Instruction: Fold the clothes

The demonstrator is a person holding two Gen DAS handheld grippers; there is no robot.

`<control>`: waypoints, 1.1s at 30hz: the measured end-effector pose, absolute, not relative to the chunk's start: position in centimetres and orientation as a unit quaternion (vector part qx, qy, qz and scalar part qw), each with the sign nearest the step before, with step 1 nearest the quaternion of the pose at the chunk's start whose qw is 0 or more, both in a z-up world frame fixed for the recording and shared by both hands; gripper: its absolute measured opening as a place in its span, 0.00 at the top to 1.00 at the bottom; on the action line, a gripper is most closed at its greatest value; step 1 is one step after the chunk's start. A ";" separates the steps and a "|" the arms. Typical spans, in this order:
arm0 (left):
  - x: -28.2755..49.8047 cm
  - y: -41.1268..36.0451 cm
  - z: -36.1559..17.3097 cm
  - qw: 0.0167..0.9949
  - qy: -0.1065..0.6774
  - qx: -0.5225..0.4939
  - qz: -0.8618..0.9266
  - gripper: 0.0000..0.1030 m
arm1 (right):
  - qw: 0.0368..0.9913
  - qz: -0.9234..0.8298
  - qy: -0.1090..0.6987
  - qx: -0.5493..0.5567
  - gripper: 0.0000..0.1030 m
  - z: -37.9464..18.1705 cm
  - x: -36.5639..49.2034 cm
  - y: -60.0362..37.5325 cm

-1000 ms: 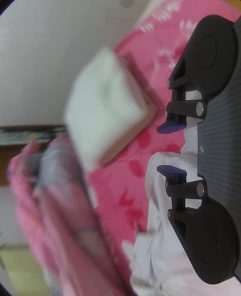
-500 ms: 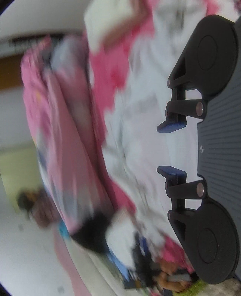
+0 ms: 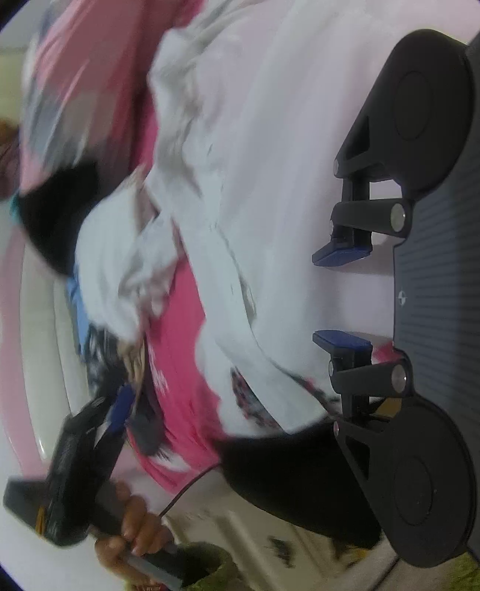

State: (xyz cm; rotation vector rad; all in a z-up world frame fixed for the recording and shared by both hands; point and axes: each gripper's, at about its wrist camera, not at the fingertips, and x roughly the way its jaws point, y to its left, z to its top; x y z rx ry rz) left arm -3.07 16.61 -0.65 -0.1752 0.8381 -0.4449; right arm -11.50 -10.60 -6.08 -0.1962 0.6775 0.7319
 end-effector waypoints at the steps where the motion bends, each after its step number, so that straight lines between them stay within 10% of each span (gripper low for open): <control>1: -3.9 15.9 -1.8 0.879 0.411 -0.081 -0.228 0.39 | 0.871 0.359 0.318 -0.103 0.60 -6.1 -12.0 -10.4; 12: -8.8 11.1 -7.9 0.877 0.386 0.122 -0.258 0.41 | 0.852 0.401 0.263 -0.212 0.64 -9.0 -14.9 -6.9; 18: -9.7 11.3 -8.7 0.889 0.362 0.137 -0.245 0.62 | 0.867 0.378 0.266 -0.189 0.98 -8.8 -13.7 -7.4; 22: -9.2 13.2 -8.0 0.893 0.375 0.087 -0.231 0.96 | 0.877 0.368 0.264 -0.162 0.99 -7.9 -13.6 -8.7; 33: -7.6 24.1 -5.5 0.855 0.397 -0.241 -0.231 0.98 | 0.867 0.405 0.261 -0.125 0.99 -4.4 -14.4 -11.3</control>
